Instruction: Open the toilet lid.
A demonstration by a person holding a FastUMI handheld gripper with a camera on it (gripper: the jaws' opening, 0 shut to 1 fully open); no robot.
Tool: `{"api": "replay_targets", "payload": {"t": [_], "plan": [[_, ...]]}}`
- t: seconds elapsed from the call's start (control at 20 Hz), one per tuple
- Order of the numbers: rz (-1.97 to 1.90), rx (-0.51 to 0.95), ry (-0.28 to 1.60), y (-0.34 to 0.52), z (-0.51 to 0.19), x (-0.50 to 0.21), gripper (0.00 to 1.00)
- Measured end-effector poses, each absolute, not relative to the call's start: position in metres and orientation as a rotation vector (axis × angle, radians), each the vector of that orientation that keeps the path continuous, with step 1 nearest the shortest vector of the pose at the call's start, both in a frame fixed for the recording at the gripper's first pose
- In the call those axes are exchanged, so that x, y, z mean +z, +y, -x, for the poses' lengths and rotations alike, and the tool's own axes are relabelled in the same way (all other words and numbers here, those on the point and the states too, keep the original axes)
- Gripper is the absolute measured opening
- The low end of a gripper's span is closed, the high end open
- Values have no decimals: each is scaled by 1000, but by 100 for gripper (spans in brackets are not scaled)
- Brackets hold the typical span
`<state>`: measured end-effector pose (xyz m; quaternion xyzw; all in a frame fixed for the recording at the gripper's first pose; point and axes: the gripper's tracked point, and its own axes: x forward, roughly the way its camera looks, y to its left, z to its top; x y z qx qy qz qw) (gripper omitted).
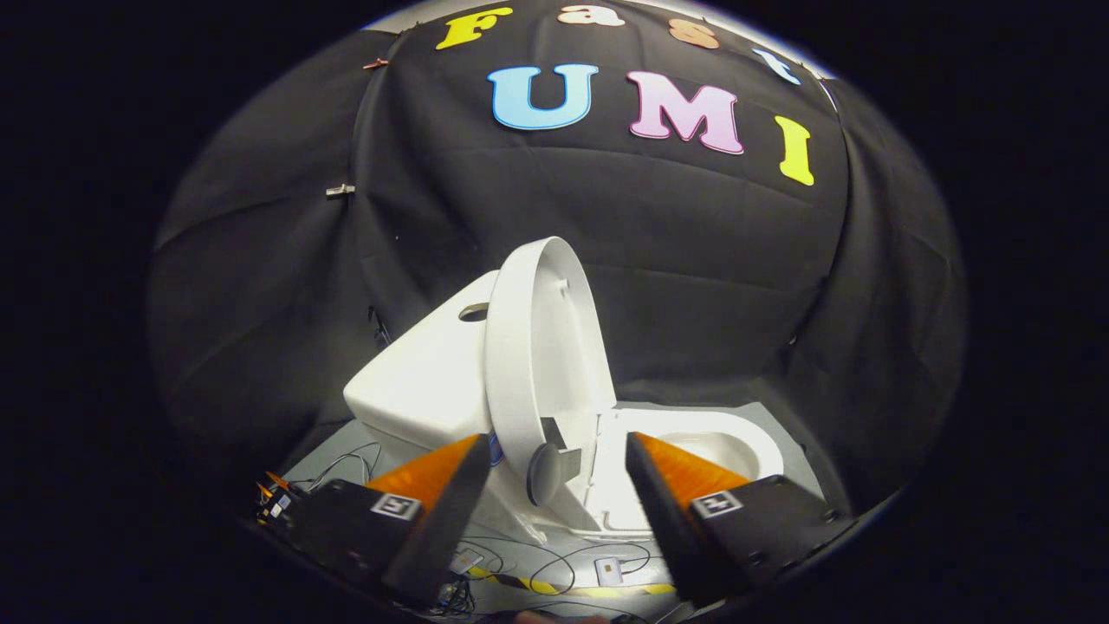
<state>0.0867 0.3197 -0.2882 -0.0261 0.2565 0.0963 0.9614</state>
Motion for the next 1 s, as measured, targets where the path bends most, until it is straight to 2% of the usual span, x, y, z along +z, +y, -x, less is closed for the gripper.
{"api": "replay_targets", "payload": {"t": [0.05,1.0], "plan": [[44,198,506,315,-84,-278,99],[-59,136,166,181,-61,-118,100]]}}
